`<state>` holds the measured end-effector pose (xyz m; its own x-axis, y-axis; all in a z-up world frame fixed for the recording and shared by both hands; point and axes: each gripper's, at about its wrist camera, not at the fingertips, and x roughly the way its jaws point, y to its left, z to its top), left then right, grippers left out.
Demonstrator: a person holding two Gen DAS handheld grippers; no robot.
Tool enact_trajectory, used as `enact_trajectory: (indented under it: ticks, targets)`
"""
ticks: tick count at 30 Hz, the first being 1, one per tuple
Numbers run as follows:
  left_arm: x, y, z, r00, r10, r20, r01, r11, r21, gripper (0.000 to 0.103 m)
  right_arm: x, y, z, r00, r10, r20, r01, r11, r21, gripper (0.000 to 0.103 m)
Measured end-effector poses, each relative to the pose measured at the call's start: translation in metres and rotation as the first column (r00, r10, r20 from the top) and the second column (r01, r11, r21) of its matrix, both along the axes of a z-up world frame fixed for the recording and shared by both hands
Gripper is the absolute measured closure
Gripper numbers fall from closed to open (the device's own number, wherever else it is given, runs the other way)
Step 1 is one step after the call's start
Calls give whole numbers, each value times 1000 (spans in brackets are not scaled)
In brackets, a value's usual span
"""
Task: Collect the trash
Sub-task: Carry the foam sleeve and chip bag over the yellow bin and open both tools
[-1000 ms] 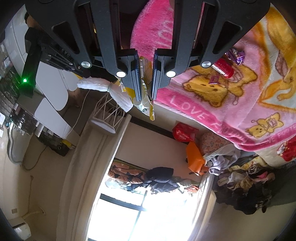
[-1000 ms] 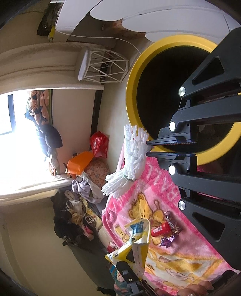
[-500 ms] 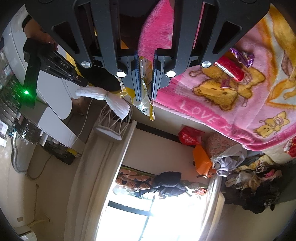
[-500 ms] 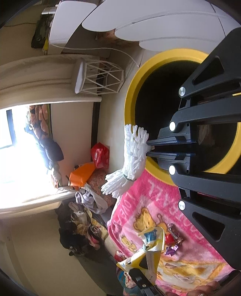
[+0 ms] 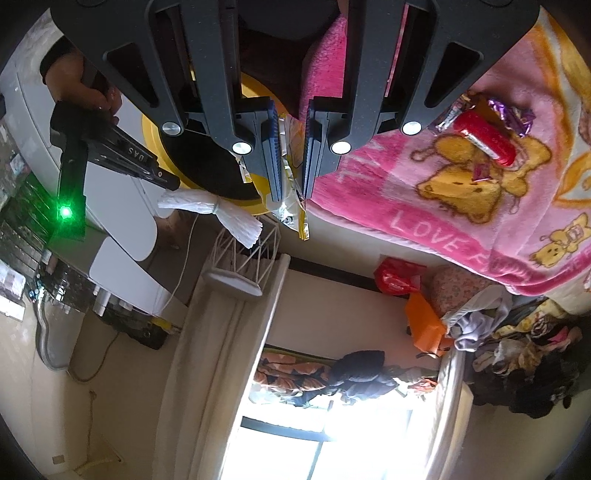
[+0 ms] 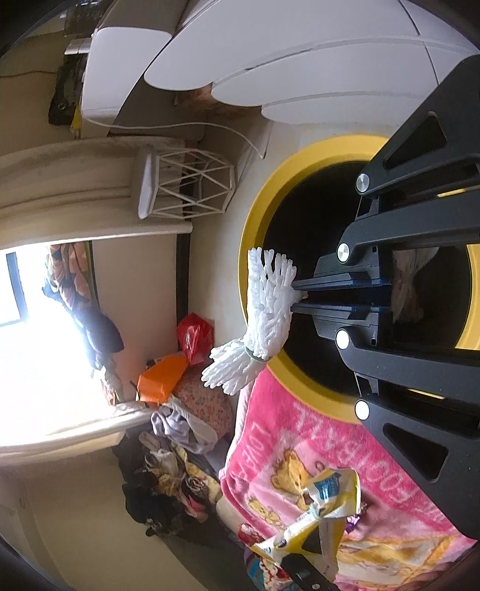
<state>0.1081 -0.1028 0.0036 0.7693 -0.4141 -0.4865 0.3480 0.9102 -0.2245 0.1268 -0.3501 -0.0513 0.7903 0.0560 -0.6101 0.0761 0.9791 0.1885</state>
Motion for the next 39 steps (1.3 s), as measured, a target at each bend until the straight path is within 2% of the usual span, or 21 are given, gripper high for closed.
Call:
enact_trajectory:
  ticks: [14,39]
  targets:
    - [4,-29,-11,998,-57,-19,57,998,33,96,4,-26,-18,996,-70,-54,69,997,-28,96]
    - [20,-68,-44,988,-119,-98,127,989,77,96,14,-39,-40,987,-88,-132,85,996,-21,96]
